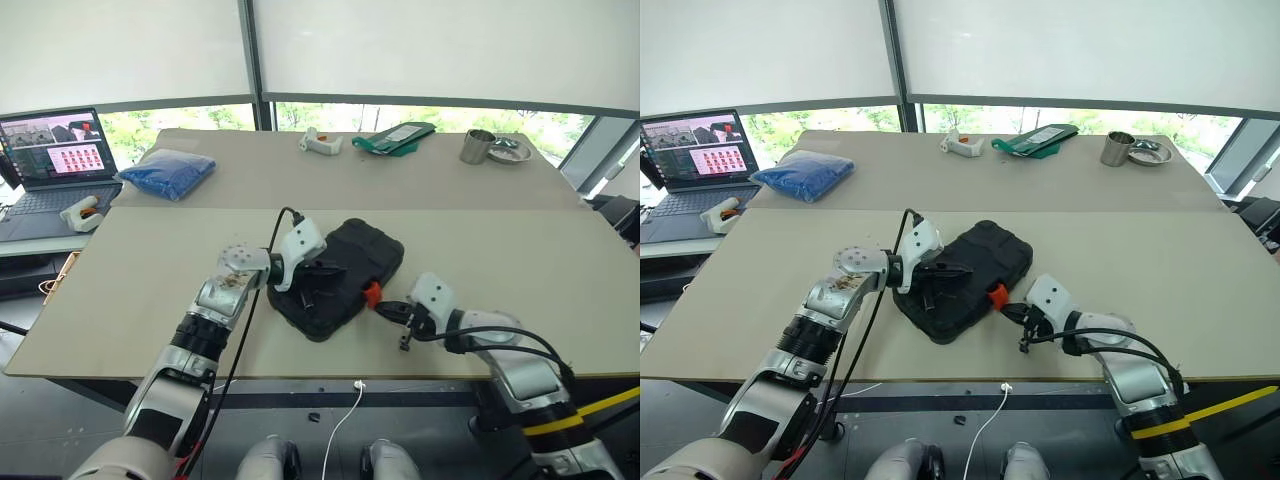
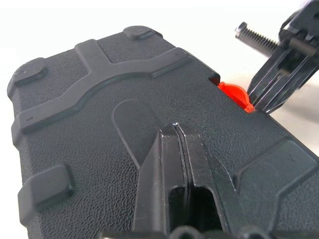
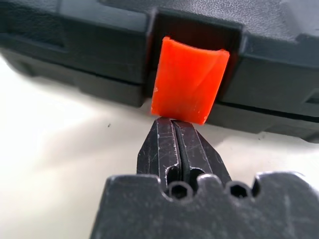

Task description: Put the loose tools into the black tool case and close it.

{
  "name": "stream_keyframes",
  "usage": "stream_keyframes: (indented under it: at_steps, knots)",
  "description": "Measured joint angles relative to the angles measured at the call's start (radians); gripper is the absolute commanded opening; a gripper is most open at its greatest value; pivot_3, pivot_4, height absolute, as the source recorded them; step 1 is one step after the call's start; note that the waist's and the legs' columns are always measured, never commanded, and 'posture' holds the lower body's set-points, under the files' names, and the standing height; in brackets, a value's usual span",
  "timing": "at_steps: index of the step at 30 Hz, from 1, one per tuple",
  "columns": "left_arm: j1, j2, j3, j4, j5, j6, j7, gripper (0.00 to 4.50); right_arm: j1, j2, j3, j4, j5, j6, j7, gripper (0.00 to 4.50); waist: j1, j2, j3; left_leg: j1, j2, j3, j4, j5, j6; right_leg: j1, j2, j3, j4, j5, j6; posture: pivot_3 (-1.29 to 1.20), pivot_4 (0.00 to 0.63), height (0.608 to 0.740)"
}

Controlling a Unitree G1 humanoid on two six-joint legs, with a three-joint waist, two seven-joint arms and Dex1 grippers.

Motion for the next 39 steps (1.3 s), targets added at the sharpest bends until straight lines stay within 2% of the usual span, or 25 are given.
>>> stream_keyframes:
  at_steps: [11, 25, 32, 35, 39]
  knots:
    - [0.004, -0.004, 0.0, -0.006, 0.0, 0.002, 0.002, 0.04, 0.031, -0.007, -0.04, -0.048, 0.04, 0.031, -0.009, 0.0, 0.008, 0.0, -0.001, 0.0, 0.0, 0.0, -0.001, -0.001, 0.001, 0.001, 0.0, 0.0, -0.005, 0.0, 0.001, 0.0, 0.15, 0.74]
    - [0.003, 0.004, 0.0, 0.003, 0.001, 0.003, 0.002, 0.04, -0.047, 0.097, -0.032, 0.149, 0.021, -0.025, -0.027, 0.0, -0.006, -0.001, -0.003, 0.001, 0.001, 0.0, -0.001, 0.0, -0.001, 0.001, 0.001, 0.0, -0.005, 0.001, -0.001, 0.0, 0.15, 0.74]
    - [0.003, 0.005, 0.0, 0.002, 0.001, 0.003, 0.001, 0.04, -0.058, 0.135, -0.013, 0.178, 0.0, -0.025, -0.03, 0.0, -0.004, 0.0, -0.004, 0.001, 0.001, 0.0, -0.001, -0.001, -0.001, 0.0, 0.0, 0.0, -0.005, 0.001, -0.001, 0.0, 0.15, 0.74]
    - [0.003, 0.005, 0.0, 0.003, 0.001, 0.003, 0.0, 0.04, -0.061, 0.133, -0.011, 0.172, 0.0, -0.01, -0.027, 0.0, -0.005, 0.0, -0.004, 0.001, 0.001, 0.0, -0.001, -0.001, -0.001, 0.0, 0.0, 0.0, -0.005, 0.001, -0.001, 0.0, 0.15, 0.74]
    - [-0.002, -0.002, -0.001, 0.01, 0.003, -0.003, -0.008, 0.04, -0.058, 0.075, -0.001, 0.09, 0.001, 0.067, -0.003, 0.0, -0.003, 0.0, -0.004, 0.0, 0.001, 0.0, -0.002, -0.001, -0.001, 0.0, 0.0, 0.0, -0.006, 0.001, -0.001, 0.0, 0.15, 0.74]
